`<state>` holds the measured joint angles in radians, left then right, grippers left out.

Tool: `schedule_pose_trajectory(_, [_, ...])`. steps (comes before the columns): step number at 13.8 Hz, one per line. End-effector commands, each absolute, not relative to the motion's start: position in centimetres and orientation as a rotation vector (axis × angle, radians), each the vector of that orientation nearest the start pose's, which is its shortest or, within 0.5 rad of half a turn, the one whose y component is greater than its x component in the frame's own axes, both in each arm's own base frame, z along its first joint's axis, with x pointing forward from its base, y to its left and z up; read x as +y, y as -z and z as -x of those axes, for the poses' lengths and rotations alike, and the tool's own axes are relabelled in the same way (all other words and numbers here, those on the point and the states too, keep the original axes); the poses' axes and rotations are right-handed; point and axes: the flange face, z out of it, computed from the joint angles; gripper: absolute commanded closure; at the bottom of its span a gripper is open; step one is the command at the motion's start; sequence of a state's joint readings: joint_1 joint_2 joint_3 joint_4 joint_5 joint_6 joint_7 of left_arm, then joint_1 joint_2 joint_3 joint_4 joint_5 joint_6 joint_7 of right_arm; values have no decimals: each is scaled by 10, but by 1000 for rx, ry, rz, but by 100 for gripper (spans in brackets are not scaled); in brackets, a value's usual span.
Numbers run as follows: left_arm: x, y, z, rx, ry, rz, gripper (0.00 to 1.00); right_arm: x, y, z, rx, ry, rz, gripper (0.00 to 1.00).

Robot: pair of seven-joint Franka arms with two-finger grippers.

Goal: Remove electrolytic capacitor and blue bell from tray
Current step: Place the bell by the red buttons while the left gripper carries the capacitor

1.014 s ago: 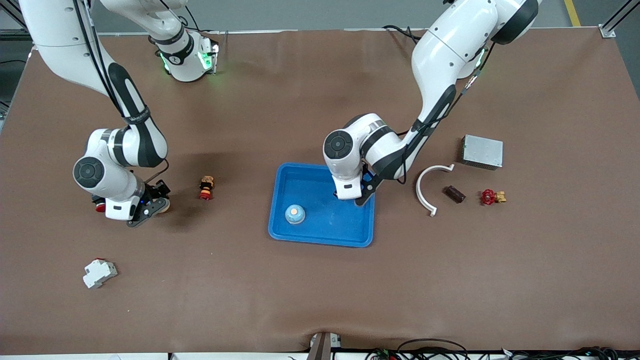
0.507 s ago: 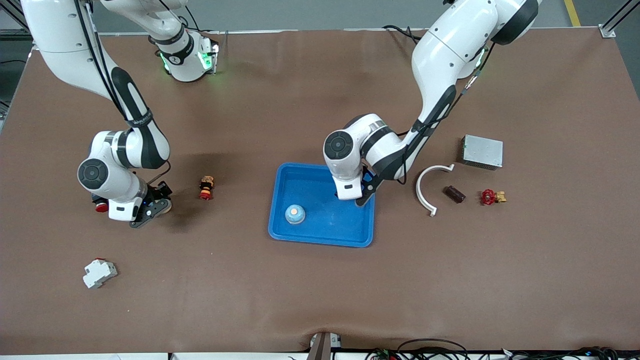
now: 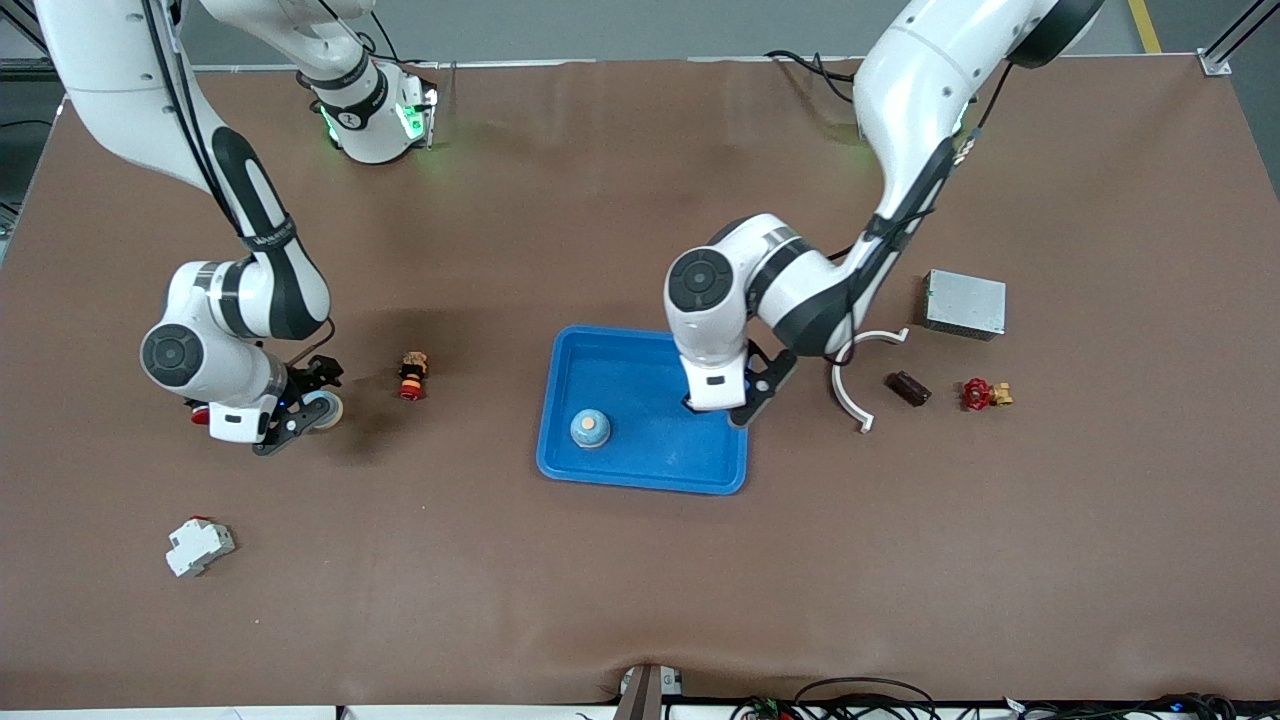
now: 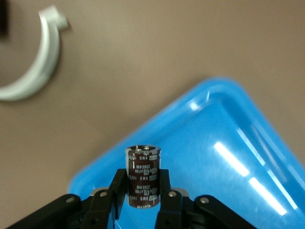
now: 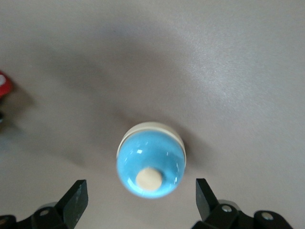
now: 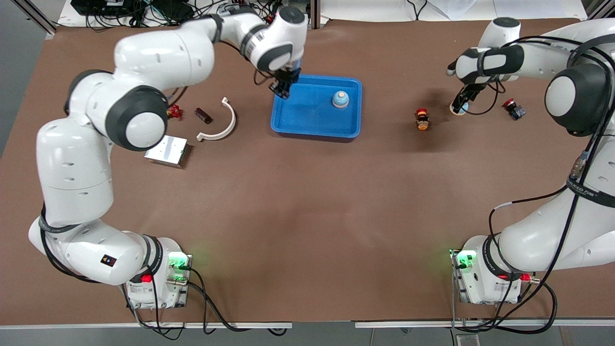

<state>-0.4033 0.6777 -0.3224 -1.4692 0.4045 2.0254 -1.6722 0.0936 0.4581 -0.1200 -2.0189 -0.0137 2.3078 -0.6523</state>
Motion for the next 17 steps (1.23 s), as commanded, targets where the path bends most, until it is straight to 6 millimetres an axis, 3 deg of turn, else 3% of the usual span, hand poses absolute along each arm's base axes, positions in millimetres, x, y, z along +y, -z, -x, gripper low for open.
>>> schedule_pose_trajectory(1, [-368,-329,-587,-1045,161,2752,100,-3,-251,-592,-835,-338,2998,0])
schedule_pose_trajectory(4, [-295,-353,-607,-966,108,2742,100,30,-277,-589,-637,-365,3041,0])
schedule_pose_trajectory(7, [-209,-357,-614,-902,85,2741,100,82,-301,-580,-431,-373,3061,0])
schedule_pose_trajectory(9, [-155,-349,-610,-851,69,2742,100,126,-315,-573,-209,-345,3095,0])
schedule_pose_trajectory(14, [-30,-329,-612,-501,-27,2799,100,255,-359,-568,188,-197,3113,0])
schedule_pose_trajectory(17, [36,-296,-613,-332,34,2886,100,306,-355,-575,309,-152,3106,0])
